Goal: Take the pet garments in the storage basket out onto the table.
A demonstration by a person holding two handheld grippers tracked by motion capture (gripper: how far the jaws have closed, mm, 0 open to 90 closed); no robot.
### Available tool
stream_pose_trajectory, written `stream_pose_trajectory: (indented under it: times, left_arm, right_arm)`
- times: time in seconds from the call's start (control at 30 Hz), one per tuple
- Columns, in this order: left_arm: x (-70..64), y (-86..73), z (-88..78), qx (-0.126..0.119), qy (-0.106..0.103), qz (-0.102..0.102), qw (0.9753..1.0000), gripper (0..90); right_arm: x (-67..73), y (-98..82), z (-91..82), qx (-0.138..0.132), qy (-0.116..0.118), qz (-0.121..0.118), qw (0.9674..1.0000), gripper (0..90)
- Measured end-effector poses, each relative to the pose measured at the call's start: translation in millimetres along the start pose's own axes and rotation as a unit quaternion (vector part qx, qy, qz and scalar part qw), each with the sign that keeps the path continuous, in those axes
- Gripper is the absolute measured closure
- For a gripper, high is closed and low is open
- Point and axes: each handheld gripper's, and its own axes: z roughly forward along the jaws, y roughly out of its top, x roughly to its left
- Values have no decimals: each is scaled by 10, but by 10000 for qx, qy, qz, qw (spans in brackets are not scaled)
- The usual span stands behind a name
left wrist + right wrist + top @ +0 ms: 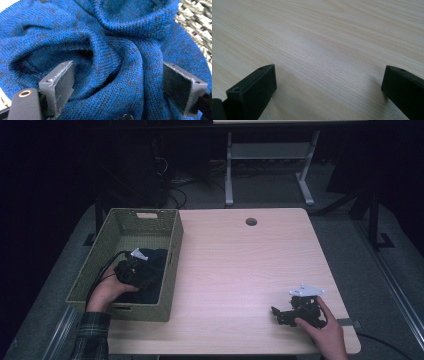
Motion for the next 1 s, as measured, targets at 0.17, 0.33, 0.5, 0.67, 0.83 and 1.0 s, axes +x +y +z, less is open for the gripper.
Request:
stream_pose_trajectory:
  times: [0.17,0.33,0.5,0.67,0.83,1.0]
  left_arm:
    - [-16,6,36,172,-17,80,9998,149]
    - [-21,20,23,334,-192,-36,9993,272]
    - [-2,38,-42,383,-376,-216,9983,577]
    - [40,52,-110,339,-438,-383,9977,659]
    - [98,43,-222,-118,-531,-626,9966,670]
    - [151,28,-317,-522,-623,-811,9934,676]
  right_arm:
    - [0,0,1,-1,3,-3,10000,0]
    - [-2,1,2,-6,3,-13,10000,0]
    - [-2,1,2,-5,4,-12,10000,0]
    - [-2,1,2,-6,3,-13,10000,0]
    - [-2,2,2,-6,4,-15,10000,0]
    - [-2,1,2,-5,5,-13,10000,0]
